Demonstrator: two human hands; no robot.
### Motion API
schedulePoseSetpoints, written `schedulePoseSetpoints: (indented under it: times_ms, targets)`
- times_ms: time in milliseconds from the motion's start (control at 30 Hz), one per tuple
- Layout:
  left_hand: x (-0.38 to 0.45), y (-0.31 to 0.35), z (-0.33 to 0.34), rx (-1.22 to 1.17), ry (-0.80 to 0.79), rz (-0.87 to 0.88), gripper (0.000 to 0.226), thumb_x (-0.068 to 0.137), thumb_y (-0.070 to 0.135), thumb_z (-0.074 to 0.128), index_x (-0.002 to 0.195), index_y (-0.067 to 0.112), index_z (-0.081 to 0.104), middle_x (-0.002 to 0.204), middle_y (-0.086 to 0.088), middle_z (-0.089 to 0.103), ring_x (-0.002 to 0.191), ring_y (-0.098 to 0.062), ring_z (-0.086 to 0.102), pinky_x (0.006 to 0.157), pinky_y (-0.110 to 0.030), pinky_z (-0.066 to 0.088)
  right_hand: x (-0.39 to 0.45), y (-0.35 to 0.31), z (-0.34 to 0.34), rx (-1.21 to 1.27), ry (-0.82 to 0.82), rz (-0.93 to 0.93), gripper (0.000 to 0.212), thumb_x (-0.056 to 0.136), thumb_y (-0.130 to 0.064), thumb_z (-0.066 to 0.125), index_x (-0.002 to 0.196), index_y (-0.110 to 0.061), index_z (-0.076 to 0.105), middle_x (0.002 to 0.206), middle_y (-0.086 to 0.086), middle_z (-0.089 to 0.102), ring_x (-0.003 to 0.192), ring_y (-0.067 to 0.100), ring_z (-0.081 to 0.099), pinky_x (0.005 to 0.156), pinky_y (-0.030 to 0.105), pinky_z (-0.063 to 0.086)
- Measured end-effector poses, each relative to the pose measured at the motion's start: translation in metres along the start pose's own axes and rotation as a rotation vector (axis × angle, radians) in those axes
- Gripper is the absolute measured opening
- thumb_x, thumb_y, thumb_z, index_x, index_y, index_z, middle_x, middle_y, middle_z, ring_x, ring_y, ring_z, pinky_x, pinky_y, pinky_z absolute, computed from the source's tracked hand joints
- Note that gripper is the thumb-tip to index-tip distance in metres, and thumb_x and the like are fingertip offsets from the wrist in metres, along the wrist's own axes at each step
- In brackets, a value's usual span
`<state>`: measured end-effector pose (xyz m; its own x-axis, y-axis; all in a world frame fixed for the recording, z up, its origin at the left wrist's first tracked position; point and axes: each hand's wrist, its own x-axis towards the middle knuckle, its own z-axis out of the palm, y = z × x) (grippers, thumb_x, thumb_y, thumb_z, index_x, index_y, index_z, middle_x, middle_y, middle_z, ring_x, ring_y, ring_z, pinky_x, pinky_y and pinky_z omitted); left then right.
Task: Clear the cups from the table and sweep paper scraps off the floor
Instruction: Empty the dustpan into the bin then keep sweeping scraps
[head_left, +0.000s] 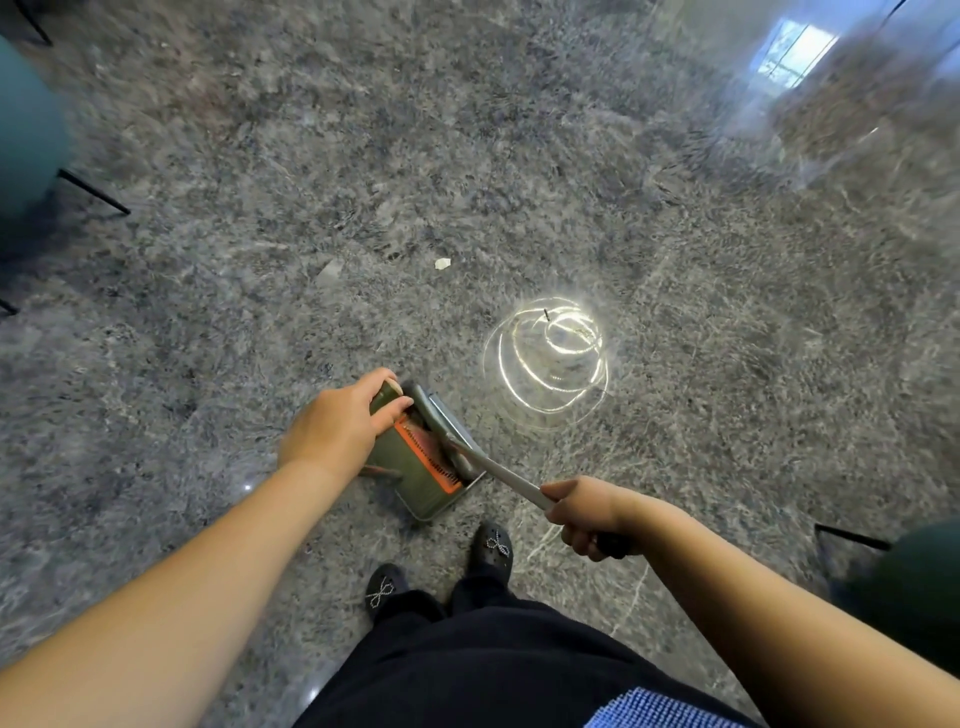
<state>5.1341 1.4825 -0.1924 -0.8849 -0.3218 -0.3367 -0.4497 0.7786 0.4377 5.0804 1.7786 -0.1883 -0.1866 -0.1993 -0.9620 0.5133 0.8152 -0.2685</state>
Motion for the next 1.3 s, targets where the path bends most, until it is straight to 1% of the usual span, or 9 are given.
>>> schedulePoseSetpoints:
  times_ms: [167,367,467,533,700,867,1000,1167,1300]
  targets:
    - [-0.024,-0.036,-0.007,-0.055,0.026,0.006,0.028,0.09,0.063,0.048,0.112,0.046,0.046,0.074,0.003,0.06,0.067,-0.022,0.058,0.062,-0.039,0.054,-0.013,0.006,0.013,0.078,0.023,0.004,0.043,0.096,-0.007,0.038,0.129,-0.032,0.047,0.059,0.001,0.041,0.039,0.006,0.035,0.037,0.017,0.029]
    - [-0.055,-0.066,-0.009,-0.035,0.084,0.001,0.034,0.088,0.066,0.044,0.116,0.046,0.049,0.069,0.003,0.058,0.063,-0.021,0.057,0.053,-0.032,0.046,-0.029,-0.001,0.021,0.19,0.059,-0.011,0.034,0.097,-0.005,0.04,0.122,-0.027,0.049,0.055,0.0,0.037,0.038,0.006,0.031,0.034,0.016,0.026]
    - [-0.067,-0.079,-0.009,-0.037,0.116,-0.002,0.044,0.081,0.073,0.033,0.114,0.046,0.046,0.065,0.003,0.056,0.059,-0.02,0.056,0.051,-0.033,0.047,-0.035,-0.009,0.023,0.198,0.079,-0.021,0.037,0.097,-0.005,0.041,0.127,-0.026,0.046,0.054,0.0,0.036,0.038,0.006,0.031,0.034,0.016,0.025]
    - [-0.072,-0.088,-0.012,-0.039,0.145,-0.011,0.046,0.081,0.073,0.033,0.115,0.045,0.049,0.062,0.004,0.055,0.057,-0.019,0.055,0.049,-0.031,0.043,-0.039,-0.015,0.027,0.191,0.089,-0.03,0.039,0.098,-0.006,0.041,0.132,-0.022,0.046,0.055,0.0,0.034,0.039,0.006,0.03,0.035,0.015,0.025]
    - [-0.076,-0.111,-0.028,-0.068,0.235,-0.063,0.043,0.086,0.065,0.042,0.118,0.038,0.054,0.061,0.001,0.056,0.056,-0.021,0.054,0.049,-0.03,0.042,-0.045,-0.031,0.038,0.208,0.103,-0.069,0.046,0.098,-0.007,0.041,0.139,-0.027,0.041,0.055,-0.001,0.036,0.038,0.004,0.031,0.034,0.015,0.026]
    - [-0.074,-0.132,-0.046,-0.085,0.278,-0.084,0.029,0.092,0.055,0.051,0.115,0.038,0.054,0.057,0.006,0.051,0.052,-0.016,0.048,0.044,-0.025,0.032,-0.037,-0.058,0.045,0.239,0.127,-0.106,0.048,0.098,-0.008,0.044,0.142,-0.026,0.039,0.053,-0.001,0.038,0.037,0.005,0.031,0.034,0.015,0.025]
    - [-0.058,-0.147,-0.059,-0.127,0.325,-0.093,0.03,0.09,0.059,0.047,0.11,0.038,0.053,0.059,0.006,0.053,0.053,-0.016,0.05,0.046,-0.027,0.035,-0.022,-0.085,0.042,0.282,0.131,-0.137,0.049,0.097,-0.008,0.047,0.143,-0.024,0.039,0.048,-0.002,0.043,0.036,0.005,0.033,0.032,0.016,0.027]
    - [-0.022,-0.158,-0.071,-0.173,0.385,-0.123,0.039,0.084,0.067,0.041,0.111,0.04,0.048,0.066,-0.004,0.06,0.058,-0.027,0.054,0.053,-0.034,0.044,-0.005,-0.125,0.021,0.331,0.14,-0.17,0.048,0.097,-0.008,0.049,0.142,-0.024,0.041,0.056,0.001,0.042,0.038,0.006,0.034,0.033,0.015,0.027]
    - [0.024,-0.153,-0.082,-0.183,0.442,-0.099,0.036,0.085,0.06,0.047,0.11,0.035,0.054,0.069,-0.011,0.065,0.062,-0.034,0.061,0.056,-0.04,0.052,0.013,-0.169,-0.012,0.33,0.168,-0.18,0.045,0.097,-0.006,0.048,0.139,-0.021,0.042,0.06,0.002,0.039,0.039,0.006,0.032,0.033,0.014,0.026]
